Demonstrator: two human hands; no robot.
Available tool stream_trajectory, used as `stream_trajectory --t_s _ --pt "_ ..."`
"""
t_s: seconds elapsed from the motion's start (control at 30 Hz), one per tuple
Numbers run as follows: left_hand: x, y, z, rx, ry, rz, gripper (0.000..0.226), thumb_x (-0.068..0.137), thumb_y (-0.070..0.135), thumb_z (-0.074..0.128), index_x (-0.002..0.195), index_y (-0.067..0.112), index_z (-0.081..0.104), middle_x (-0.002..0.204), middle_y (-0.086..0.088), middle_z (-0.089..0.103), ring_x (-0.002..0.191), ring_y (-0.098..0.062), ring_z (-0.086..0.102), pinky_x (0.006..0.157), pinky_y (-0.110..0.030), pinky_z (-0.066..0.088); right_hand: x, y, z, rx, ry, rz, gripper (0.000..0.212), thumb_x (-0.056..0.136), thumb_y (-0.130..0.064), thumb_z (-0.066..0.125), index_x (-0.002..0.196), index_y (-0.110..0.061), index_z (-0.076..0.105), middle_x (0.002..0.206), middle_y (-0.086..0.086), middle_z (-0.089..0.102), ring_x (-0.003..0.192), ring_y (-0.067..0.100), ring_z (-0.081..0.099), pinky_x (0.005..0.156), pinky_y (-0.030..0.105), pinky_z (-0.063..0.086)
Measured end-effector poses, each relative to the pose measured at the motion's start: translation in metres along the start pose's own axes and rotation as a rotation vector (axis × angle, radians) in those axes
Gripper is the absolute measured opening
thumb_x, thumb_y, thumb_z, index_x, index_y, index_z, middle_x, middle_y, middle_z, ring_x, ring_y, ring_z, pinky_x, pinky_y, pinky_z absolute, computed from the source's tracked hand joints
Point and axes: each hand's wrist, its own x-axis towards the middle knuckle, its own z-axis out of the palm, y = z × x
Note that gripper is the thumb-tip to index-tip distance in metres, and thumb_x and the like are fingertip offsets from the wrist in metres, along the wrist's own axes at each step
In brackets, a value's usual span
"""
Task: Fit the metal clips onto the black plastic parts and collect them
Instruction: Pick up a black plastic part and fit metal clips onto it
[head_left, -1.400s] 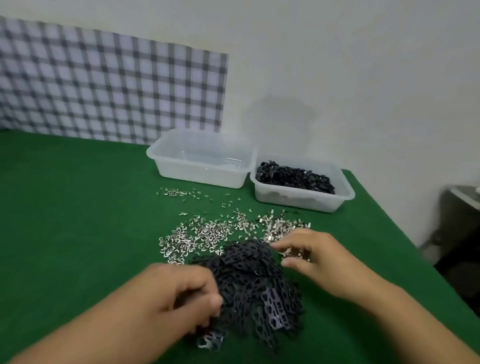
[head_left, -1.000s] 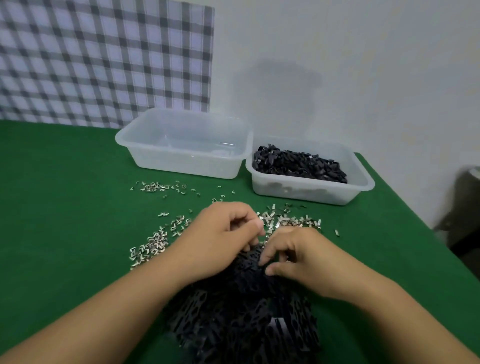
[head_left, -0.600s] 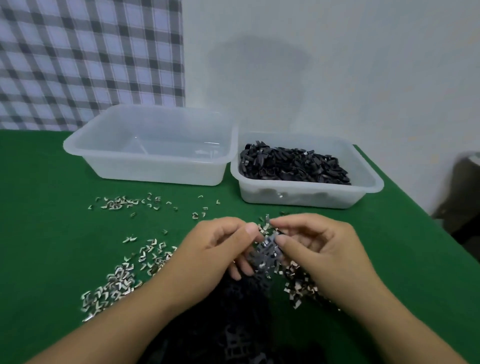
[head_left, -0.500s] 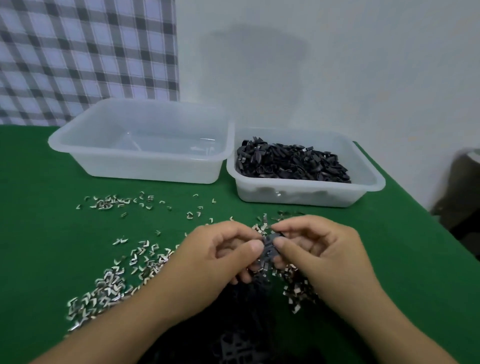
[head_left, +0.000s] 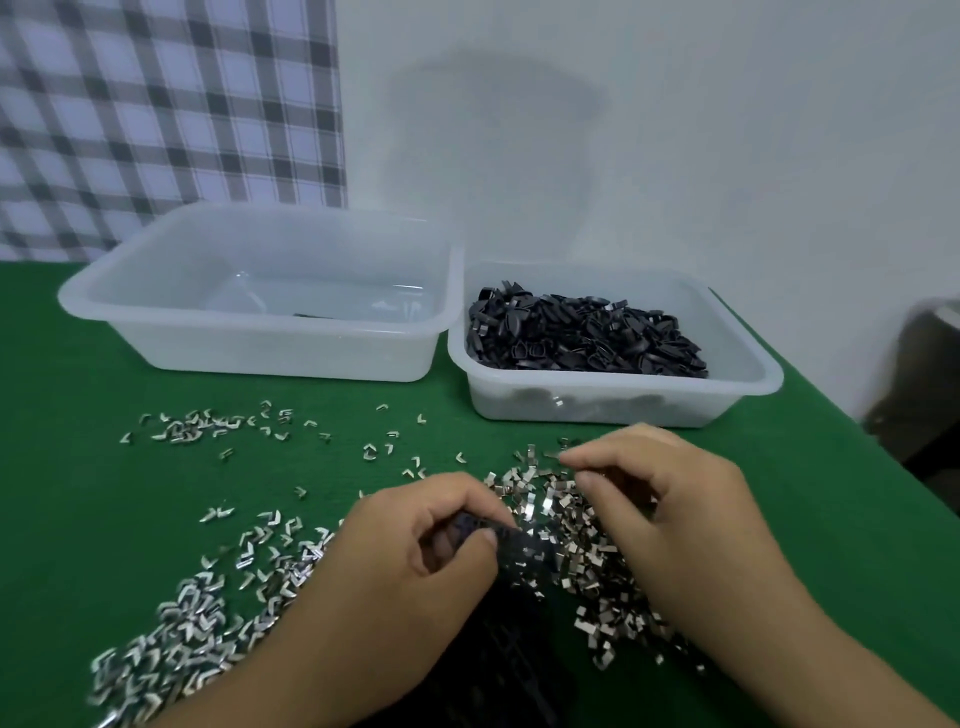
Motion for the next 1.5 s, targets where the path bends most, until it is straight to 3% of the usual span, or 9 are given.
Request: stream_trajectory --t_s 0.1,0.23,0.47,0.77,0.93,1.1,1.23,1.33,1.5 --pt "0.001 0.000 0.001 -0.010 0.016 -0.002 0.020 0.081 0.014 0.060 0.078 0.031 0.070 0.054 0.000 0.054 0.050 -0.008 0.044 0.046 -0.018 0.036 0.018 0.002 0.004 -0.156 -0.129 -0.034 0.021 0.087 -0.018 0.060 0.101 -0.030 0.069 0.092 -0.020 0.059 0.088 -0.006 0.053 0.080 0.006 0.040" --pt "0.001 0.000 0.001 -0.047 0.028 -0.017 0.023 0.082 0.010 0.062 0.080 0.031 0.070 0.054 0.003 0.052 0.053 -0.012 0.046 0.049 -0.021 0.038 0.034 0.003 0.014 -0.224 -0.211 -0.066 0.025 0.093 -0.020 0.052 0.112 -0.028 0.065 0.101 -0.009 0.058 0.095 0.010 0.054 0.083 0.032 0.047" --pt "0.002 0.000 0.001 -0.077 0.028 -0.035 0.024 0.082 0.009 0.062 0.080 0.031 0.071 0.057 0.002 0.054 0.056 -0.015 0.048 0.051 -0.026 0.042 0.046 0.004 0.027 -0.331 -0.271 -0.060 0.022 0.093 -0.026 0.051 0.111 -0.031 0.063 0.102 -0.009 0.055 0.095 0.015 0.053 0.079 0.036 0.047" --pt "0.002 0.001 0.001 -0.068 0.079 -0.024 0.023 0.081 0.012 0.063 0.084 0.033 0.072 0.057 -0.004 0.059 0.054 -0.012 0.050 0.051 -0.028 0.047 0.038 0.000 0.025 -0.357 -0.205 -0.126 0.009 0.092 -0.026 0.047 0.087 -0.029 0.053 0.091 -0.011 0.050 0.084 0.013 0.047 0.069 0.034 0.045" --pt "0.001 -0.001 0.002 0.006 0.133 0.008 0.028 0.080 0.016 0.065 0.091 0.042 0.069 0.054 0.007 0.052 0.049 -0.003 0.043 0.049 -0.019 0.042 0.009 -0.003 0.010 0.020 -0.086 -0.037 0.012 0.085 -0.019 0.059 0.080 -0.029 0.058 0.067 -0.010 0.062 0.060 0.005 0.054 0.053 0.017 0.042" --pt "0.001 -0.002 0.003 0.083 0.137 0.045 0.019 0.079 0.022 0.066 0.087 0.039 0.070 0.054 0.013 0.053 0.049 -0.001 0.044 0.049 -0.011 0.038 -0.001 -0.008 0.008 0.313 -0.032 0.038 0.015 0.075 -0.014 0.073 0.074 -0.027 0.065 0.063 -0.014 0.068 0.059 0.004 0.063 0.055 0.010 0.046" --pt "0.002 -0.002 0.003 0.097 0.108 0.084 0.009 0.076 0.038 0.069 0.085 0.037 0.070 0.054 0.015 0.057 0.049 0.001 0.046 0.050 -0.010 0.039 -0.003 -0.012 0.008 0.264 -0.029 -0.039 0.008 0.074 -0.018 0.073 0.071 -0.025 0.070 0.063 -0.012 0.066 0.057 0.009 0.060 0.055 0.023 0.049" --pt "0.002 -0.003 0.003 0.084 0.100 0.114 0.022 0.071 0.050 0.059 0.085 0.036 0.069 0.052 0.015 0.055 0.048 0.001 0.045 0.049 -0.009 0.036 -0.004 -0.016 0.009 0.195 -0.045 -0.132 0.010 0.075 -0.016 0.074 0.072 -0.025 0.071 0.066 -0.012 0.067 0.060 0.009 0.061 0.056 0.027 0.047" --pt "0.004 -0.003 0.001 0.119 0.078 0.129 0.003 0.083 0.031 0.069 0.084 0.033 0.068 0.059 0.006 0.059 0.051 -0.004 0.046 0.049 -0.011 0.036 -0.007 -0.021 0.003 0.087 -0.095 -0.199 0.012 0.080 -0.017 0.071 0.084 -0.028 0.073 0.075 -0.020 0.069 0.072 -0.003 0.063 0.065 0.016 0.049"
